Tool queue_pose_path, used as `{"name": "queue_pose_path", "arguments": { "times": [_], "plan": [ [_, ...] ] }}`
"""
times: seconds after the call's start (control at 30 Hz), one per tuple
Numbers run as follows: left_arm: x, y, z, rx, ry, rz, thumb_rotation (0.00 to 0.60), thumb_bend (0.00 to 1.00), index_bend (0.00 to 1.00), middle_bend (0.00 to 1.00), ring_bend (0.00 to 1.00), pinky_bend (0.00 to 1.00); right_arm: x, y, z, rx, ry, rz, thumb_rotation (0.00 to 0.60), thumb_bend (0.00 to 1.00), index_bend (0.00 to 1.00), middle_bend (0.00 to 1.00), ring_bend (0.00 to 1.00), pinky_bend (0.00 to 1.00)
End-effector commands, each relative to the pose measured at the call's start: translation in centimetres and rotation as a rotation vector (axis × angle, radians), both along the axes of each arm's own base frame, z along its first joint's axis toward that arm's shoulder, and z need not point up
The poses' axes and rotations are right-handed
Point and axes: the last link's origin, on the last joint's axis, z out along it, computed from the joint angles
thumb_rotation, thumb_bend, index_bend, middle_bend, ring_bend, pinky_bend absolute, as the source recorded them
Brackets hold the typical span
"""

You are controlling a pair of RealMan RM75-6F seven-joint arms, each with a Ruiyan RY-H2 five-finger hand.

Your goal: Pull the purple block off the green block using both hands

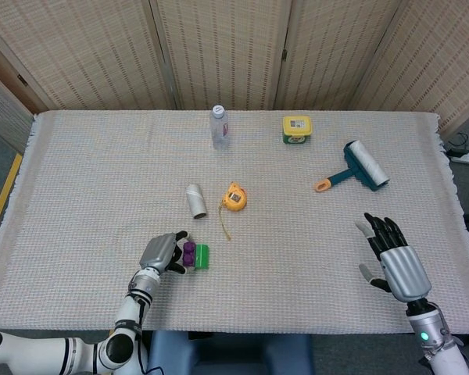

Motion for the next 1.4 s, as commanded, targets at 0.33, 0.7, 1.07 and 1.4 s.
{"name": "queue_pose_path", "arguments": {
  "times": [0.33,0.7,1.07,1.4],
  "plan": [
    [0.0,-0.2,0.4,0.020,-0.016,-0.016,0.600,0.31,0.57,1.00,0.97,1.00,0.0,0.0,-0.3,0.007,0.004,-0.001,0.600,0.38,0.00,0.00,0.00,0.00],
    [-0.2,-0.5,1.1,0.053,-0.050,-0.006,0.600,0.55,0.70,1.00,0.99,1.00,-0.1,-2.9,-2.4,0.199,-0.135,-0.002,0.600,0.38,0.00,0.00,0.00,0.00],
    [0.6,0.6,3.5,0.067,-0.171,0.047,0.600,0.57,0.71,1.00,1.00,1.00,2.7,-7.2,-7.5,0.561,-0.675,-0.033,0.600,0.38,0.02,0.00,0.00,0.00],
    [1.7,2.3,6.5,0.095,-0.295,0.101,0.600,0.57,0.72,1.00,1.00,1.00,5.6,-10.8,-13.1,0.754,-0.864,-0.085,0.600,0.38,0.09,0.00,0.00,0.00]
  ]
}}
